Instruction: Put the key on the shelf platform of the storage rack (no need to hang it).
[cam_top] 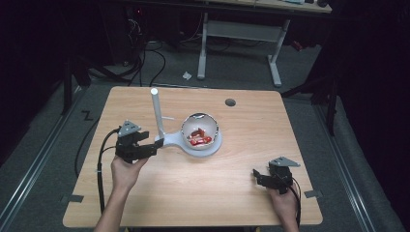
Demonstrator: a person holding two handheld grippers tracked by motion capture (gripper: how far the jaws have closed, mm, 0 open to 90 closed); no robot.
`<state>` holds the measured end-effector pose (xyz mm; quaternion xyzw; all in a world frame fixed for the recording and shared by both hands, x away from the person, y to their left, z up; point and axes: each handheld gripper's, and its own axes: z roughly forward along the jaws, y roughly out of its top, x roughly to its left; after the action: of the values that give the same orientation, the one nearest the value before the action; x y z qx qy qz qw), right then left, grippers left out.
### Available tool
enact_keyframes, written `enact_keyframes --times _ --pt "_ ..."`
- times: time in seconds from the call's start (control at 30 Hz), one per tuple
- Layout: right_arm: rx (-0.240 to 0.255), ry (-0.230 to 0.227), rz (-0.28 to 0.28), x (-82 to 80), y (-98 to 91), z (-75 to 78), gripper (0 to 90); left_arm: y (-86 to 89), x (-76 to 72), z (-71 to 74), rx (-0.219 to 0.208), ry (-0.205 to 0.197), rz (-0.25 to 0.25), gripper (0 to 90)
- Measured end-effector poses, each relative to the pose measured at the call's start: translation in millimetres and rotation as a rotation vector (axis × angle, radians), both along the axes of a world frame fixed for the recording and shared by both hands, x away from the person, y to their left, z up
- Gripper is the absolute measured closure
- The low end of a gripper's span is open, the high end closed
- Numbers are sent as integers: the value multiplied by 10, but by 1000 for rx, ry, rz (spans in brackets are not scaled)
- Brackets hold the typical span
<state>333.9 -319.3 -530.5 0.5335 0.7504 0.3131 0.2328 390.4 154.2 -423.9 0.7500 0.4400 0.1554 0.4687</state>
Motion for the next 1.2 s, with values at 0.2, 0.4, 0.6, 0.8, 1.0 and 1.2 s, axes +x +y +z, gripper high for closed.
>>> enact_keyframes --times 0.2,0.4,0.6,0.8,1.0,1.2 --pt "0 0 0 0 0 0 268 71 -48 -22 -5 -3 17 337" --pt "0 0 0 0 0 0 268 146 -104 -31 -11 -1 32 336" --pt "0 0 0 0 0 0 268 216 -160 -48 -16 3 46 336" --pt "0 0 0 0 0 0 268 273 -208 -71 -21 2 59 335" --pt "0 0 0 0 0 0 268 310 -241 -96 -16 6 68 334" --pt "0 0 0 0 0 0 268 345 -275 -134 -23 10 81 334"
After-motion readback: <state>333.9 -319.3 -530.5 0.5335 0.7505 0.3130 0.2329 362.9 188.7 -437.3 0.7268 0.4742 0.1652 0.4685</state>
